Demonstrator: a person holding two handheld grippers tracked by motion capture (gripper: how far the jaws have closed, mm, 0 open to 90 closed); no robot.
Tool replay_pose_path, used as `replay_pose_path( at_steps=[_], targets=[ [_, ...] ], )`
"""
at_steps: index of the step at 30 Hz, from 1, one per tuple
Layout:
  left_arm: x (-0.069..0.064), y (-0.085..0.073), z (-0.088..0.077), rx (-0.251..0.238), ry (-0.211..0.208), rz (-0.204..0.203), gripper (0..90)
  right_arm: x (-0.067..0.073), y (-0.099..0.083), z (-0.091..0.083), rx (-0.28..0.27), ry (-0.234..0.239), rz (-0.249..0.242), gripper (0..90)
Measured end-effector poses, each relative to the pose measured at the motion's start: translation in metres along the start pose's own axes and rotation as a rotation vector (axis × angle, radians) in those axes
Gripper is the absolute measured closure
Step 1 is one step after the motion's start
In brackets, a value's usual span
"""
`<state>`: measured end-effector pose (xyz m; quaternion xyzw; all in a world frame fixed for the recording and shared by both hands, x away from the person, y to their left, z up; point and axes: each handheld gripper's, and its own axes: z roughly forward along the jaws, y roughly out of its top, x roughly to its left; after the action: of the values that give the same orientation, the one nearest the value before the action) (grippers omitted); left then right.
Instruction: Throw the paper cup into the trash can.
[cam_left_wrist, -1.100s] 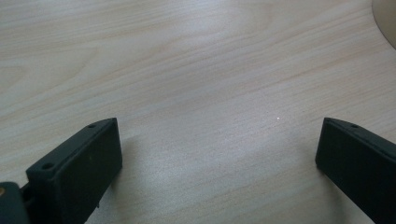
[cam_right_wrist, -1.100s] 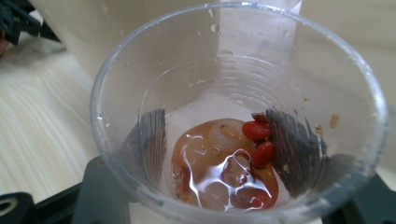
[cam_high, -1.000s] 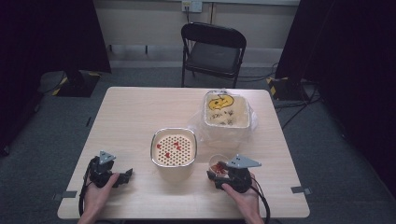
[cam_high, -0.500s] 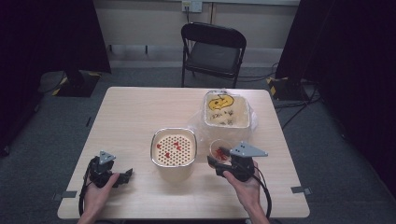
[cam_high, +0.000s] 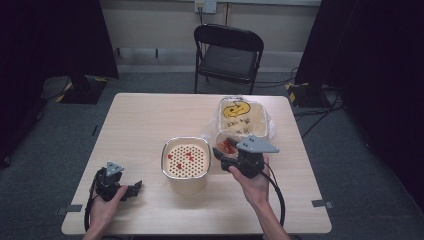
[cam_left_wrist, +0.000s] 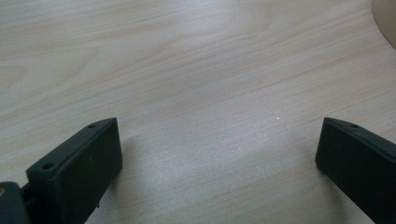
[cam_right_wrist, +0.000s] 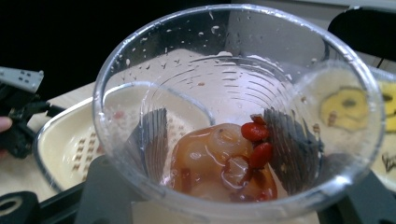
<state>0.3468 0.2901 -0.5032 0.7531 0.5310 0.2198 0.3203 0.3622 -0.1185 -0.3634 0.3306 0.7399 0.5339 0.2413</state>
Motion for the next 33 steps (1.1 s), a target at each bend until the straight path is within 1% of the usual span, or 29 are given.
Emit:
replay_pose_path(
  at_steps=[4,11,14,18,21,24,25,26,33],
  targets=[
    [0.000,0.000,0.000,0.000,0.000,0.000,0.0,0.000,0.012,0.009,-0.014,-0.022,-0.053,41.6],
    [0.000,0.000,0.000,0.000,0.000,0.000,0.0,0.000,0.030,0.022,-0.016,-0.094,-0.170,42.4],
    [0.000,0.000,0.000,0.000,0.000,0.000,0.0,0.002,0.036,0.028,0.010,-0.124,-0.228,42.6],
    [0.000,0.000,0.000,0.000,0.000,0.000,0.0,0.005,0.041,0.034,0.029,-0.164,-0.305,43.2],
    [0.000,0.000,0.000,0.000,0.000,0.000,0.0,0.007,0.043,0.037,0.038,-0.179,-0.343,43.9],
    [0.000,0.000,0.000,0.000,0.000,0.000,0.0,0.008,0.043,0.041,0.053,-0.189,-0.362,44.9],
    [0.000,0.000,0.000,0.000,0.001,0.000,0.0,0.009,0.043,0.042,0.059,-0.198,-0.380,45.0],
    [0.000,0.000,0.000,-0.001,0.000,0.000,0.0,0.011,0.042,0.043,0.069,-0.211,-0.409,45.0],
    [0.000,0.000,0.000,0.000,0.000,0.000,0.0,0.024,0.044,0.047,0.114,-0.267,-0.573,45.8]
  ],
)
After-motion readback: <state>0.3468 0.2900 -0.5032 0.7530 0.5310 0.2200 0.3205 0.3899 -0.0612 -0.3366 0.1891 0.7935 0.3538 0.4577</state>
